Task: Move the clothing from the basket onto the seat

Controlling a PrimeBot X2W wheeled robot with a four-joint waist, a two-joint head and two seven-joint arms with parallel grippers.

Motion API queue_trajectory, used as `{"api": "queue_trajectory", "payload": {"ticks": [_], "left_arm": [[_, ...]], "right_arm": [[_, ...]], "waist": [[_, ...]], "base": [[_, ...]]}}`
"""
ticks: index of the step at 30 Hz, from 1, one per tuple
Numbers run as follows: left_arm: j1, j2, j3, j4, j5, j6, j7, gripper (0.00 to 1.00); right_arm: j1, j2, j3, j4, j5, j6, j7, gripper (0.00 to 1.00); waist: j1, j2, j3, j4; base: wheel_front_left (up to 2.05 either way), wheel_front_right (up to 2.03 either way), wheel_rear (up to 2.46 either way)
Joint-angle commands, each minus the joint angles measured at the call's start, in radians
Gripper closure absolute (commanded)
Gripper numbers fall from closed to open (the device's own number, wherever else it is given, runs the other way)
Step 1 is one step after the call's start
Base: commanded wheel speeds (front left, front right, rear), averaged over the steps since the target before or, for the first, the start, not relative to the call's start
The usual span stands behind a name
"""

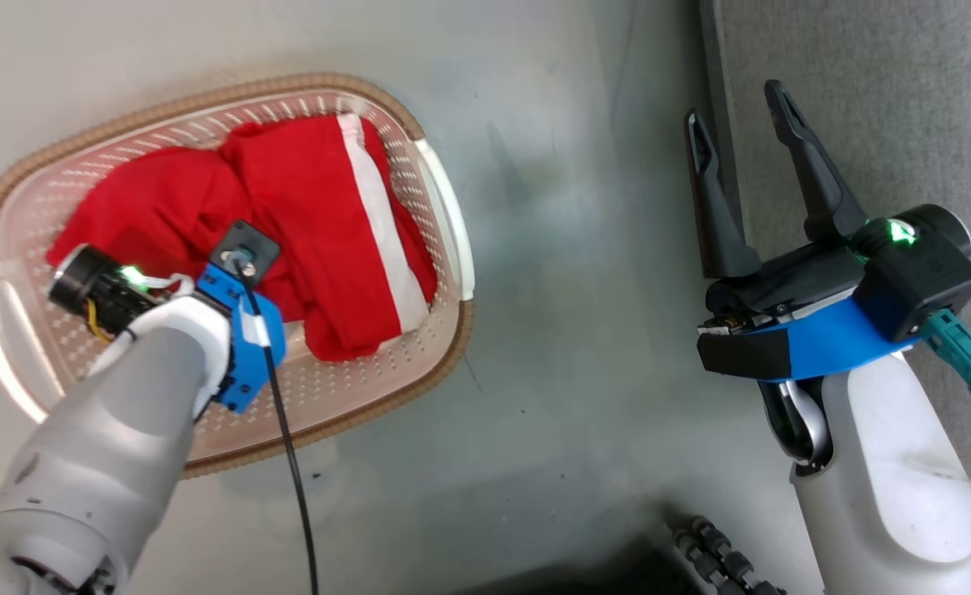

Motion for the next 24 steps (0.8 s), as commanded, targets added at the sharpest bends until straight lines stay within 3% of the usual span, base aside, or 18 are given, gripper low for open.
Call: {"api": "queue_trajectory", "payload": {"ticks": [1, 14, 24], "left_arm": [[0.002, -0.008, -0.007, -0.007, -0.006, 0.0, -0.01, 1.0], [0.067, -0.092, -0.037, -0.036, -0.103, 0.0, -0.173, 1.0], [0.113, -0.127, 0.005, -0.064, -0.177, 0.0, -0.271, 1.0]], "right_arm": [[0.006, 0.002, -0.004, 0.004, -0.009, 0.0, -0.003, 0.0], [0.067, -0.025, -0.024, 0.045, -0.021, 0.0, -0.003, 0.0], [0.145, -0.039, -0.036, 0.076, -0.018, 0.0, -0.003, 0.0]], "waist": [[0.0, 0.0, -0.027, 0.017], [0.0, 0.0, -0.24, 0.106], [0.0, 0.0, -0.422, 0.158]], "base": [[0.0, 0.0, 0.0], [0.0, 0.0, 0.0], [0.0, 0.0, 0.0]]}}
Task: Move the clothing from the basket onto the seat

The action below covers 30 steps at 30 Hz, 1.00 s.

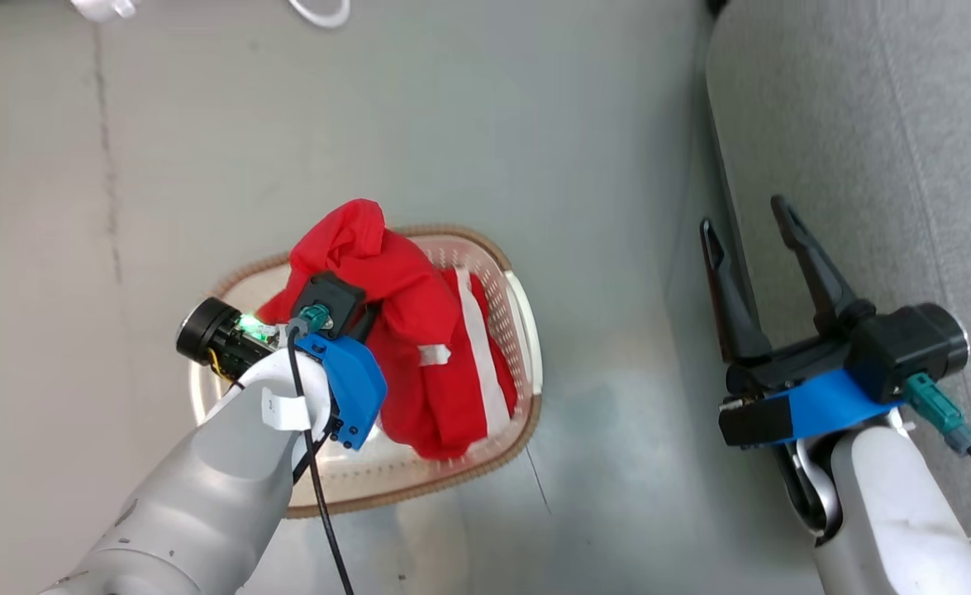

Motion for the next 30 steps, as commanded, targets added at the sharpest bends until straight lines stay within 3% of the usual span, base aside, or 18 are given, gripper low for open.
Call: {"api": "queue_trajectory", "payload": {"ticks": [1, 14, 24, 30], "left_arm": [[0.006, 0.0, 0.019, -0.011, -0.004, 0.006, -0.011, 1.0], [0.061, 0.039, 0.186, -0.278, 0.084, 0.07, -0.014, 1.0], [0.107, 0.024, 0.296, -0.448, 0.16, 0.065, -0.015, 1.0], [0.119, 0.006, 0.314, -0.497, 0.201, 0.06, -0.014, 1.0]], "right_arm": [[0.02, -0.007, -0.003, 0.006, 0.005, 0.0, -0.003, 0.0], [0.11, -0.007, -0.009, 0.036, 0.015, 0.0, -0.003, 0.0], [0.181, -0.001, -0.013, 0.052, 0.023, 0.0, -0.003, 0.0], [0.211, -0.001, -0.011, 0.056, 0.024, 0.0, -0.003, 0.0]], "waist": [[0.0001, 0.0, -0.08, 0.033], [0.0001, 0.0, -0.241, 0.058], [0.0001, 0.0, -0.37, 0.072], [0.0001, 0.0, -0.419, 0.082]], "base": [[0.0, 0.0, 0.0], [0.0, 0.0, 0.0], [0.0, 0.0, 0.0], [0.0, 0.0, 0.0]]}}
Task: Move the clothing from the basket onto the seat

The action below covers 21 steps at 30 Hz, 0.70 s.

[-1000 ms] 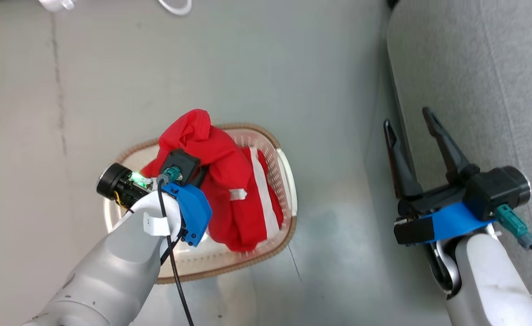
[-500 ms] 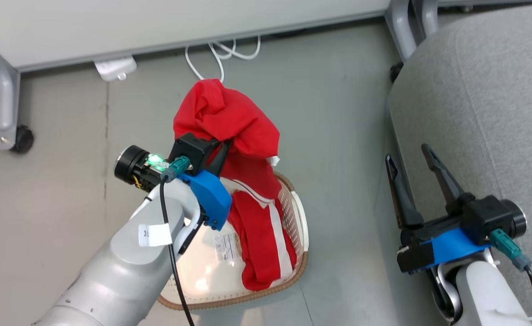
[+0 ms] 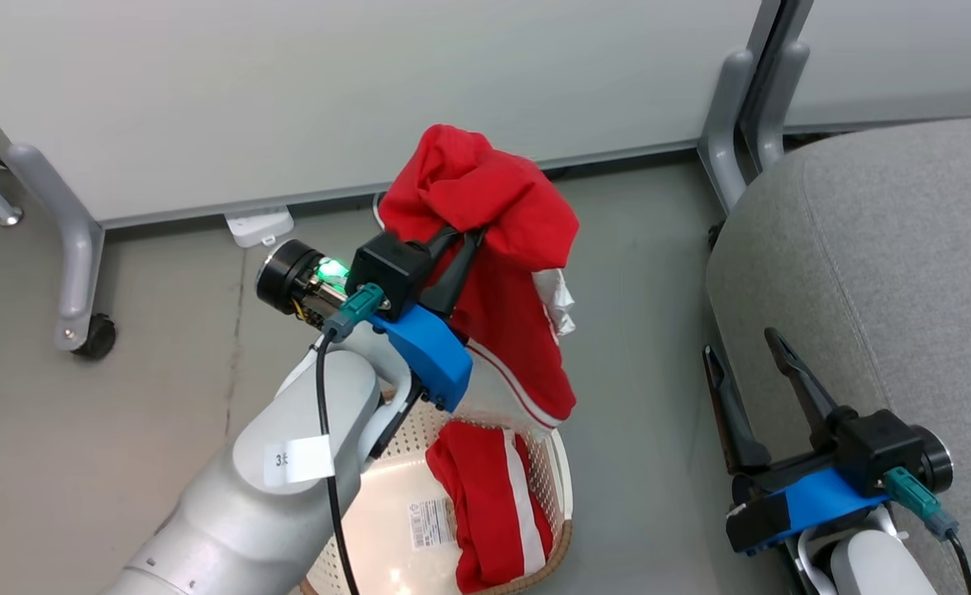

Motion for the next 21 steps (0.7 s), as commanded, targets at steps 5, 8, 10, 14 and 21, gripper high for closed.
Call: {"api": "queue_trajectory", "payload": {"ticks": [5, 8, 10, 14, 21], "left_arm": [[0.013, -0.019, 0.007, -0.025, 0.027, -0.013, -0.005, 1.0], [0.018, -0.026, 0.004, -0.026, 0.032, -0.019, -0.005, 1.0], [0.021, -0.032, 0.002, -0.024, 0.033, -0.022, -0.005, 1.0], [0.029, -0.035, -0.001, -0.018, 0.034, -0.026, -0.005, 1.0], [0.036, -0.04, 0.0, -0.017, 0.038, -0.029, -0.005, 1.0]], "right_arm": [[0.043, 0.002, -0.001, 0.007, 0.005, 0.0, -0.003, 0.0], [0.062, 0.004, 0.0, 0.008, 0.005, 0.0, -0.003, 0.0], [0.071, 0.005, 0.001, 0.007, 0.006, 0.0, -0.003, 0.0], [0.085, 0.007, 0.006, 0.001, 0.006, 0.0, -0.003, 0.0], [0.077, 0.001, 0.03, -0.004, 0.007, 0.0, -0.003, 0.0]], "waist": [[0.0002, -0.0001, -0.059, 0.019], [0.0002, -0.0001, -0.081, 0.024], [0.0002, -0.0001, -0.093, 0.027], [0.0002, -0.0001, -0.108, 0.03], [0.0002, -0.0001, -0.113, 0.037]], "base": [[0.0, 0.0, 0.0], [0.0, 0.0, 0.0], [0.0, 0.0, 0.0], [0.0, 0.0, 0.0], [0.0, 0.0, 0.0]]}}
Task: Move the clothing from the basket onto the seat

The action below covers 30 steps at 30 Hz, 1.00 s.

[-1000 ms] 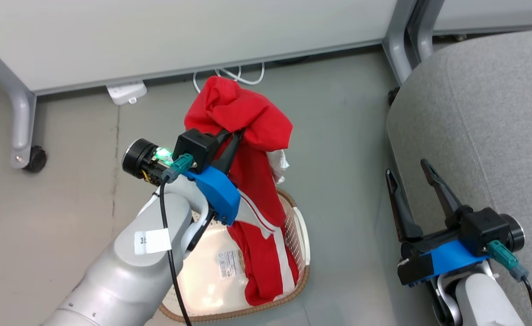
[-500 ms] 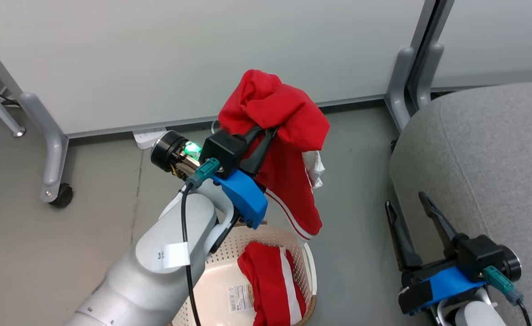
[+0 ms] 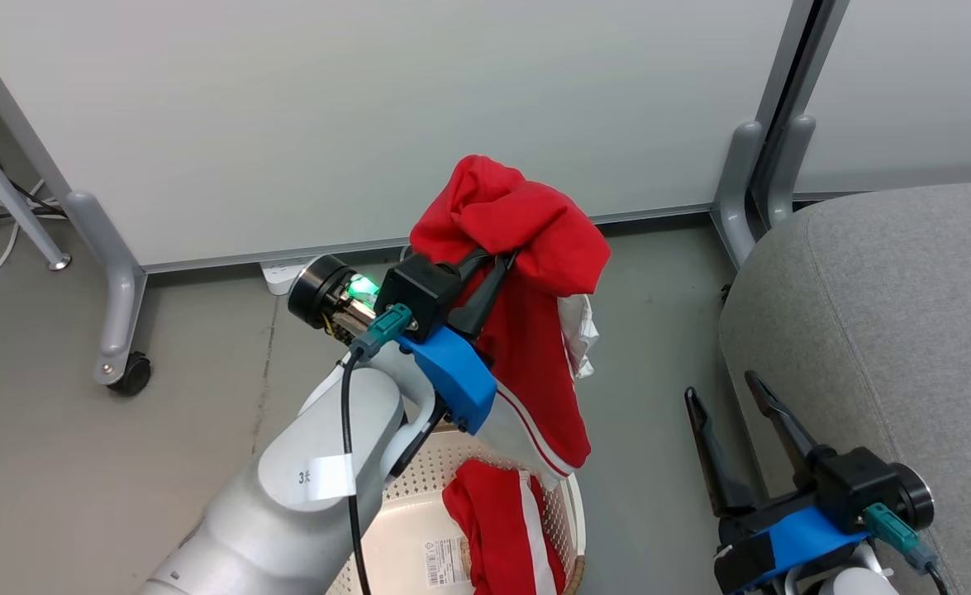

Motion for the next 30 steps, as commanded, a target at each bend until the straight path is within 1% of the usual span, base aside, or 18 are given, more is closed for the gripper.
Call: {"api": "queue_trajectory", "payload": {"ticks": [1, 9, 17, 22, 30], "left_arm": [[0.004, -0.001, 0.004, -0.001, 0.003, 0.0, -0.005, 1.0], [-0.001, -0.005, 0.01, -0.004, 0.011, -0.002, -0.005, 1.0], [-0.018, -0.015, 0.008, -0.007, 0.022, -0.006, -0.005, 1.0], [-0.028, -0.025, 0.003, -0.01, 0.028, -0.01, -0.005, 1.0], [-0.048, -0.039, -0.009, -0.016, 0.036, -0.016, -0.005, 1.0]], "right_arm": [[-0.005, -0.006, 0.004, -0.004, 0.001, 0.0, -0.003, 0.0], [-0.07, -0.038, 0.096, 0.008, 0.0, 0.0, -0.003, 0.0], [-0.181, -0.064, 0.212, 0.063, 0.006, 0.0, -0.003, 0.0], [-0.255, -0.062, 0.259, 0.119, 0.004, 0.0, -0.003, 0.0], [-0.374, -0.043, 0.298, 0.231, -0.001, 0.0, -0.003, 0.0]], "waist": [[0.0001, -0.0001, 0.001, 0.001], [0.0001, -0.0001, 0.013, 0.013], [0.0001, -0.0001, 0.034, 0.029], [0.0001, -0.0001, 0.054, 0.043], [0.0001, -0.0001, 0.091, 0.065]], "base": [[0.0, 0.0, 0.0], [0.0, 0.0, 0.0], [0.0, 0.0, 0.0], [0.0, 0.0, 0.0], [0.0, 0.0, 0.0]]}}
